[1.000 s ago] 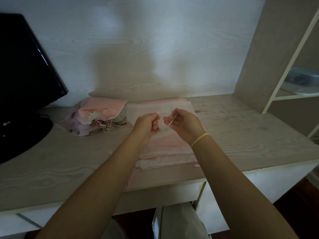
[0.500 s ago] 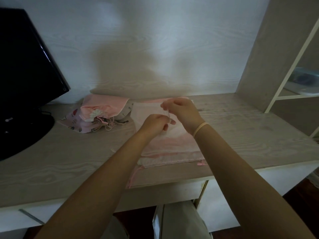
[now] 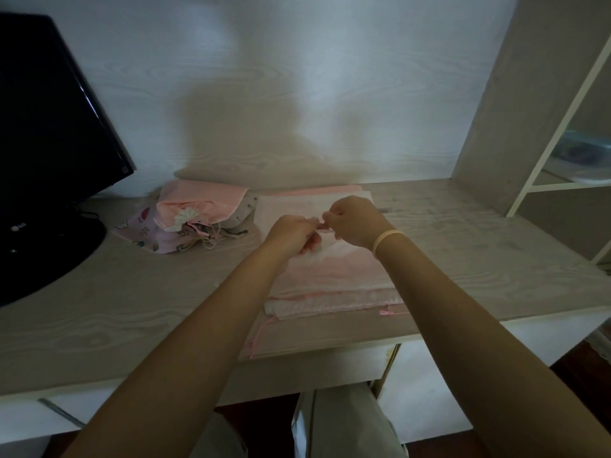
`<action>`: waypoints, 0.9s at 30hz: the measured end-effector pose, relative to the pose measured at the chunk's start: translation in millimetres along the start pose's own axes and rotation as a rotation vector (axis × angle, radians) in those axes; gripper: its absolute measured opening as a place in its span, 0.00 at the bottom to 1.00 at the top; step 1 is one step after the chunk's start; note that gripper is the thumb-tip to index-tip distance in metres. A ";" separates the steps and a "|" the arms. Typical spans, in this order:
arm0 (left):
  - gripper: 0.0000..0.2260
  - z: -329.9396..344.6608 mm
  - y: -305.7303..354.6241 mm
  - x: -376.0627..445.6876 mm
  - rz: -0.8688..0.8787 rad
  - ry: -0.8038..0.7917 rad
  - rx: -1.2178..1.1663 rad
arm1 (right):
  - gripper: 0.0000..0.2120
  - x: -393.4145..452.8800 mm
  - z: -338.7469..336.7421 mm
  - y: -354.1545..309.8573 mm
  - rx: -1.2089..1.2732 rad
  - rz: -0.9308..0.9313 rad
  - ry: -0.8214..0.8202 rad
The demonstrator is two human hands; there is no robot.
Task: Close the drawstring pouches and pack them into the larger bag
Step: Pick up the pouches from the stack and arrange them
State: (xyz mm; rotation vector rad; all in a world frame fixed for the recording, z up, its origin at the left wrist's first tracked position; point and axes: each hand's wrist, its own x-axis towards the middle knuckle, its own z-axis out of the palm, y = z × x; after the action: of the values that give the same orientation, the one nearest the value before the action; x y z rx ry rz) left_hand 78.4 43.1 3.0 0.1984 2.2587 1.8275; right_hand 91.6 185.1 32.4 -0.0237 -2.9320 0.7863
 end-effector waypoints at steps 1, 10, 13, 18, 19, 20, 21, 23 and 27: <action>0.12 -0.1 -1.3 2.2 -0.011 0.023 -0.026 | 0.14 -2.0 -2.8 1.1 -0.018 -0.011 0.001; 0.10 -5.8 -2.8 8.0 0.012 -0.034 -0.190 | 0.11 -33.1 -21.7 -6.9 0.032 -0.063 -0.473; 0.07 -8.8 -2.3 8.1 0.026 -0.079 -0.131 | 0.12 -28.2 -17.8 -7.2 -0.065 -0.049 -0.473; 0.08 -16.7 -1.8 7.9 0.075 -0.067 0.047 | 0.05 -12.3 -14.4 6.8 0.118 -0.020 -0.105; 0.08 -17.8 -1.6 7.1 0.086 -0.071 0.084 | 0.06 -9.9 -12.0 8.2 0.212 -0.023 -0.044; 0.09 -18.5 -1.0 6.3 0.100 -0.075 0.118 | 0.07 -8.4 -9.1 7.9 0.301 -0.023 -0.043; 0.09 -19.7 -1.0 6.1 0.115 -0.076 0.149 | 0.09 -7.8 -5.2 6.1 0.363 -0.020 -0.084; 0.09 -20.8 -0.9 5.6 0.158 -0.064 0.219 | 0.11 -7.1 3.5 2.3 0.372 -0.014 -0.175; 0.08 -23.7 -5.3 10.0 0.277 0.040 0.414 | 0.14 -1.5 15.3 -0.2 0.290 0.012 -0.216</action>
State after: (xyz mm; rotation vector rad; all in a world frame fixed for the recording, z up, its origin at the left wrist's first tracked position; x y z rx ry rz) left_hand 62.7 22.0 1.7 0.5748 2.7306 1.4592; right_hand 91.4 177.3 19.2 0.0708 -2.9803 1.2833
